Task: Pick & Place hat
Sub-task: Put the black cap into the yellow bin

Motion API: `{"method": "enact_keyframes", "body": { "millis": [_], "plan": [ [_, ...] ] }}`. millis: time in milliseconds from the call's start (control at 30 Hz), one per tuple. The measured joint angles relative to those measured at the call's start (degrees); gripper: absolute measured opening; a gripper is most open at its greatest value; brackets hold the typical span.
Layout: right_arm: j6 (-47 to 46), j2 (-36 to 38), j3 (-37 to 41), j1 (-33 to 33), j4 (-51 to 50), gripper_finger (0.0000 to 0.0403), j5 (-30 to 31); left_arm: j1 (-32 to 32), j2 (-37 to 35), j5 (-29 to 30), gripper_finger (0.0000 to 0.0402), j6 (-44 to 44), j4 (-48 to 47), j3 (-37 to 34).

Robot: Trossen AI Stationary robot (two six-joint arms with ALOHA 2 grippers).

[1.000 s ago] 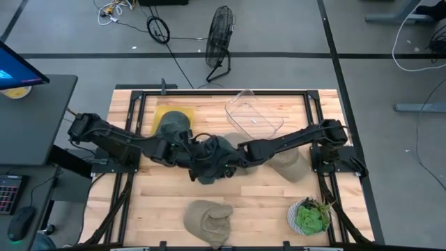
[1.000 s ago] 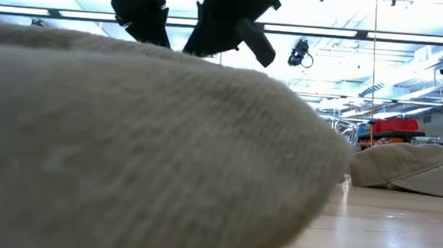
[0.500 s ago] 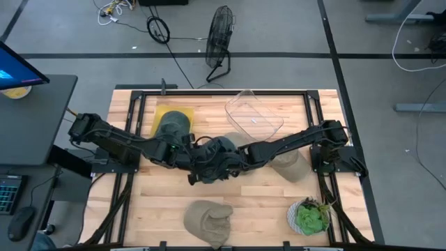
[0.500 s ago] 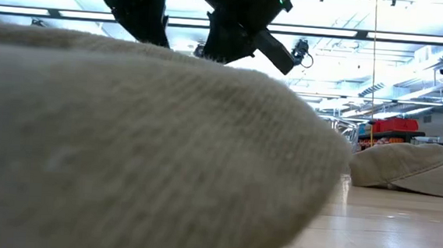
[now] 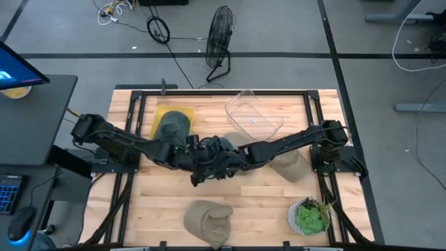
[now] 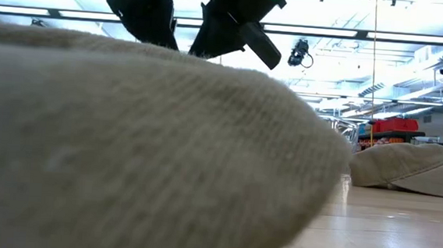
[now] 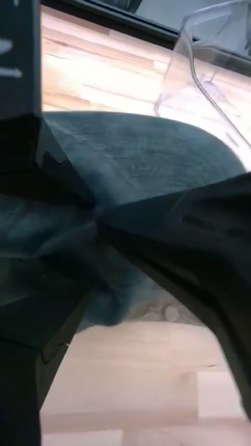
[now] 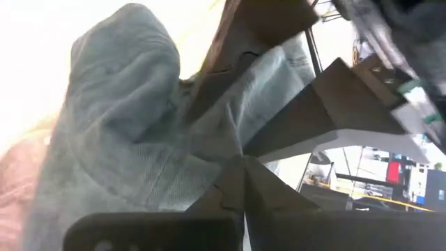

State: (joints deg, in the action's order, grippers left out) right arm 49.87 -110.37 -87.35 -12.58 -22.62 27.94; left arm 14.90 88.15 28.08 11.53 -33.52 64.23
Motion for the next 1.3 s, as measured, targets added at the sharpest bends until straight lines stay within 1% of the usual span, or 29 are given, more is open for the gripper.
{"method": "enact_keyframes", "body": {
  "millis": [267, 400, 467, 533, 667, 700, 733, 867, 967, 1067, 1133, 1300],
  "plan": [
    [-0.9, 0.0, 0.0, -1.1, 0.0, 0.0, 0.3, -0.5, 0.4, 4.9, 0.0195, -0.9, -0.8, 0.0],
    [-2.8, 0.1, -0.1, -2.0, 0.6, 0.0, -0.7, -1.1, 0.5, 5.4, 0.0175, -0.2, -1.7, -0.1],
    [-2.6, 0.1, -0.2, -2.3, 0.6, 0.0, -1.3, -1.1, 0.5, 4.9, 0.0153, -0.2, -1.2, -0.1],
    [-2.2, 0.1, -0.2, -2.6, 0.6, 0.0, -2.4, -1.1, 0.5, 4.4, 0.012, 0.1, -1.4, -0.1],
    [-2.4, 0.1, -0.2, -3.0, 0.6, 0.0, -2.4, -1.0, 0.5, 2.3, 0.0033, 0.3, -1.2, -0.1],
    [-2.7, 0.1, -0.2, -3.0, 0.4, 0.0, -2.4, -1.0, 0.5, 2.0, 0.0018, 0.6, -1.2, -0.1],
    [-3.3, 0.1, -0.2, -3.0, 0.1, 0.0, -2.4, -1.0, 0.5, 2.0, 0.0013, 1.3, -1.2, -0.1],
    [-6.9, 0.1, -0.2, -2.5, -1.5, 0.0, -1.9, -0.7, 0.5, 1.9, 0.0013, 3.4, -2.3, 0.0],
    [-10.7, 0.0, -0.2, -2.2, -2.0, 0.0008, 1.5, -0.6, 0.3, 3.9, 0.0008, 5.6, -4.8, 0.0],
    [-13.0, 0.0, -0.2, -2.2, -3.7, 0.0032, 5.0, -0.6, -0.7, 9.8, 0.0007, 9.9, -9.4, 0.0],
    [-15.0, 0.0, -0.2, -2.2, -4.9, 0.0053, 6.1, -0.7, -2.1, 12.5, 0.0009, 13.3, -13.9, 1.0],
    [-23.9, 0.0, -0.2, -2.2, -7.0, 0.0105, 5.8, -0.9, -6.9, 16.6, 0.0008, 24.6, -28.3, 8.3]
  ]
}}
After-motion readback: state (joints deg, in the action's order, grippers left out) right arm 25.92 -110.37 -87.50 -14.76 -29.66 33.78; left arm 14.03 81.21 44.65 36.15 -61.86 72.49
